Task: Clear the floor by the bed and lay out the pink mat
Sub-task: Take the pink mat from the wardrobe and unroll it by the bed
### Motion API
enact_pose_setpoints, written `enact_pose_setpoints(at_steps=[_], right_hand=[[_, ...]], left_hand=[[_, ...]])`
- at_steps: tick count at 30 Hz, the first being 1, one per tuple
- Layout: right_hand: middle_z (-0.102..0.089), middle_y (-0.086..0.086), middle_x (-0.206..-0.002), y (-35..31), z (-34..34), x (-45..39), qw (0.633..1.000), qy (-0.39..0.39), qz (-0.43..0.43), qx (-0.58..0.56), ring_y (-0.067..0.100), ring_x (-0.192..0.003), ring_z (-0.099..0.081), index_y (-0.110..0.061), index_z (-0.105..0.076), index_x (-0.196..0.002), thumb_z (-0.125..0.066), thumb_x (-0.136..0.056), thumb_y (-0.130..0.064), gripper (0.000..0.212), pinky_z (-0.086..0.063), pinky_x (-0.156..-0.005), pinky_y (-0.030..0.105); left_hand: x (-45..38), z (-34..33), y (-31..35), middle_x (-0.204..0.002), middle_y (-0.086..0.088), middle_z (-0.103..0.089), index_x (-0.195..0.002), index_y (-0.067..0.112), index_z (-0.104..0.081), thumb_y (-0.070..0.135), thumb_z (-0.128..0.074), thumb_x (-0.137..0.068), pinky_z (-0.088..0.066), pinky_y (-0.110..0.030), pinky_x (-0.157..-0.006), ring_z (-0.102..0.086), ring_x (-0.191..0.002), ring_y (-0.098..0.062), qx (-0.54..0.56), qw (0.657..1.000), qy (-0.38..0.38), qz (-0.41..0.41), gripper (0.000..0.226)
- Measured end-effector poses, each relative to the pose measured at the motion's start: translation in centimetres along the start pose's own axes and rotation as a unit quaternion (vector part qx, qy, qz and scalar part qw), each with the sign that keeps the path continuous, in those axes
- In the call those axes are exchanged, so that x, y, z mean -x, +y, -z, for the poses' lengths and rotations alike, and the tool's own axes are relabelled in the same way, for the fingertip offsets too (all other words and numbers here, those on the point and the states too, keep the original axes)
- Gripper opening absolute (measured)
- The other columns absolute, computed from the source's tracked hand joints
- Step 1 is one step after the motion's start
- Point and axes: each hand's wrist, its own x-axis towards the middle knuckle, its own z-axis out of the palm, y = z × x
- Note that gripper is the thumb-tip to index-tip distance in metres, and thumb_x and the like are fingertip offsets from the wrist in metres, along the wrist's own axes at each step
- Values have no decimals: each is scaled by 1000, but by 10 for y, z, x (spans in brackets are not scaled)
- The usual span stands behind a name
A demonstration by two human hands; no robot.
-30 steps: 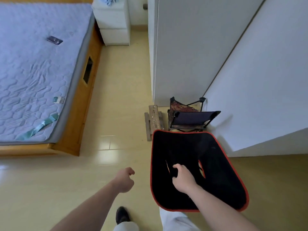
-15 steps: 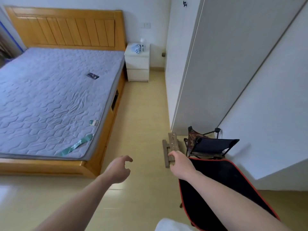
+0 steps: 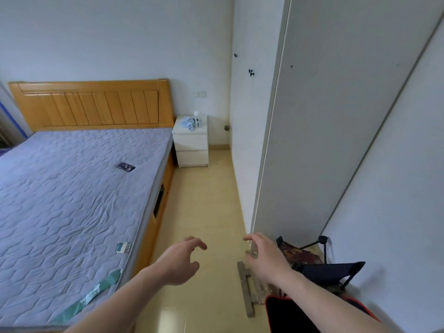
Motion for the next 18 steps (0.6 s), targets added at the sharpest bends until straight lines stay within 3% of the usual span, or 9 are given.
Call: enact_pose_setpoints(at_steps=[8,12,18], right_hand=[[-46,-15,-146,-6,66,-135,1000,5,2,-13,8,-130,-51,-33,-49,-141,-63,-97,-26,46,-45,-107,28],[-47,-18,-141,-26,96,-192,999,30,23,-35,5,-122,-53,-35,-51,-139,-64,-97,-27,45,-46,-100,25],[-47,-24,-136,-65,132,-262,994,63,76,-47,-2,-118,-53,-40,-50,-137,-63,-96,-30,44,-43,-90,19]], left_hand=[[-124,97,-5,-143,22,-43,-129,42,-52,25,-57,-89,-44,-30,-105,-50,-125,-7,-41,999,19,-16,43],[-163,140,-18,-139,26,-44,-114,56,-43,29,-57,-86,-42,-28,-105,-48,-125,-3,-41,998,53,-22,41],[-207,205,-31,-143,25,-43,-126,42,-54,25,-59,-90,-37,-24,-110,-48,-128,-3,-42,992,116,-38,40]])
